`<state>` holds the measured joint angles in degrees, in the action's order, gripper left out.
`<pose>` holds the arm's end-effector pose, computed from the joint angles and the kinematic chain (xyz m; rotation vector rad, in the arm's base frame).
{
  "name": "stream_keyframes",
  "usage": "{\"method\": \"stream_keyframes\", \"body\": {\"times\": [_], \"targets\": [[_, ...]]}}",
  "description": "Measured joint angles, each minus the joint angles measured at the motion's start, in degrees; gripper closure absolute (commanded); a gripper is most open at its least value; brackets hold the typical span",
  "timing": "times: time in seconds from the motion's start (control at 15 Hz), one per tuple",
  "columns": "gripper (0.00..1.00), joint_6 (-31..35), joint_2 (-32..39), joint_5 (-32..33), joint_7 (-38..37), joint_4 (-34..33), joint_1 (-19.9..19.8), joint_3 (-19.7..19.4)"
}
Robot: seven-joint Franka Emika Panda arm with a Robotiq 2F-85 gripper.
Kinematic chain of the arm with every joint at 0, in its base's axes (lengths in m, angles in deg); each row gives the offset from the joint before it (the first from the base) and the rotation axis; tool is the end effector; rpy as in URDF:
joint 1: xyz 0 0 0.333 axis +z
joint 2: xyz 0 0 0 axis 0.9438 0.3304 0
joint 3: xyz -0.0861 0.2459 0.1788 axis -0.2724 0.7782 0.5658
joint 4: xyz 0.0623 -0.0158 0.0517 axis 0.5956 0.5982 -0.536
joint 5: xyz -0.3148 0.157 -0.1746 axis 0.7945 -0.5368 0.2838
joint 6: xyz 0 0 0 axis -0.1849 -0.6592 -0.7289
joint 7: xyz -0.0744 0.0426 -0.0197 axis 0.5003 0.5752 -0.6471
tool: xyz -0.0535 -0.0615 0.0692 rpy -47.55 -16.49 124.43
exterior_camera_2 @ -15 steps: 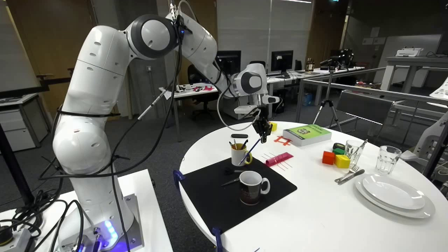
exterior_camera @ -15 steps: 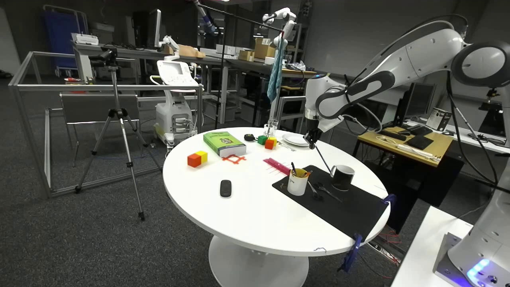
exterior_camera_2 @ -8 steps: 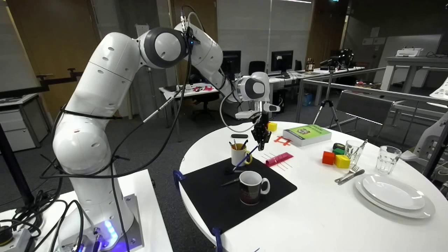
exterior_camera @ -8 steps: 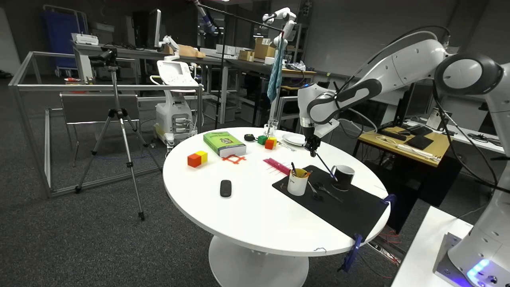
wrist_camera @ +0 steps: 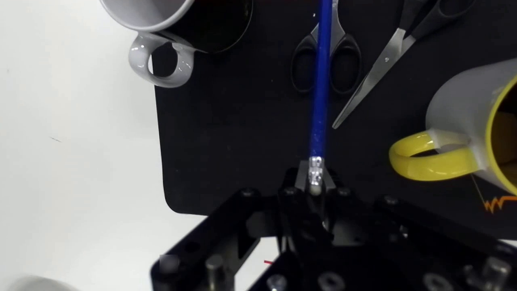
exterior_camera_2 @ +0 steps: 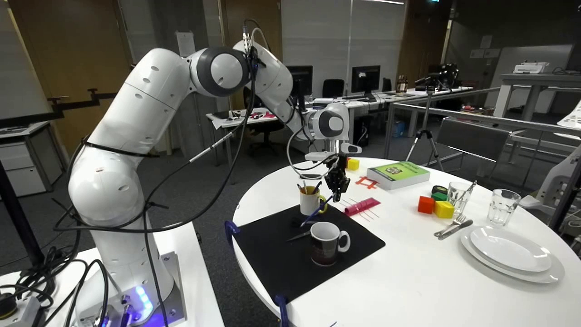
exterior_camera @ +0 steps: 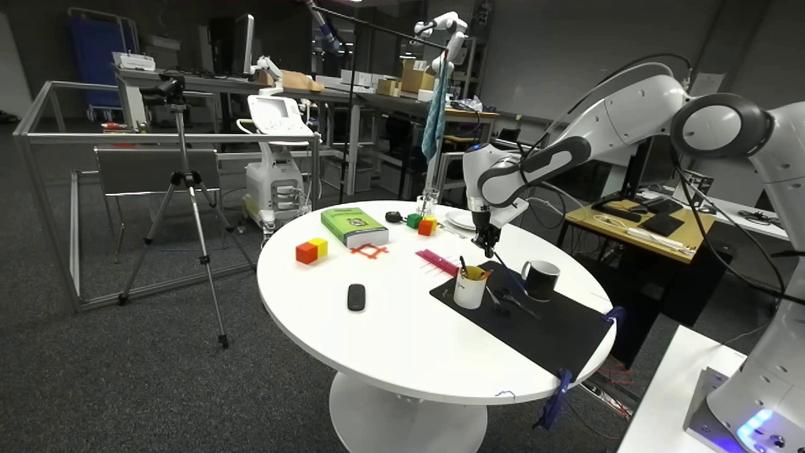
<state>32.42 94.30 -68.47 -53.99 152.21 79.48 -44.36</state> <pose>0.6747 0.0497 0.2286 2.8366 -0.0312 -0.2346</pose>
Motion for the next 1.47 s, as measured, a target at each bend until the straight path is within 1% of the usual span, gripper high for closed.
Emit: {"method": "stream_keyframes", "body": {"times": [0.13, 0.4, 1.0, 1.07, 1.13, 1.2, 1.4, 1.47], "targets": [[0.99, 1.1, 0.6, -0.1, 0.3, 0.0, 0.0, 0.0], [0.99, 1.3, 1.9, -0.4, 1.1, 0.0, -0.1, 0.0], [0.99, -3.1, 3.6, -2.8, 5.5, -0.5, -1.3, 0.2], [0.70, -3.5, 3.8, -2.9, 5.7, -0.5, -1.4, 0.2], [0.69, -3.9, 3.9, -3.0, 5.9, -0.6, -1.5, 0.2], [0.64, -4.4, 4.0, -3.0, 5.9, -0.8, -1.5, 0.2], [0.39, -4.8, 4.2, -3.0, 5.9, -1.3, -1.5, 0.2], [0.32, -4.8, 4.2, -3.0, 5.9, -1.5, -1.4, 0.2]]}}
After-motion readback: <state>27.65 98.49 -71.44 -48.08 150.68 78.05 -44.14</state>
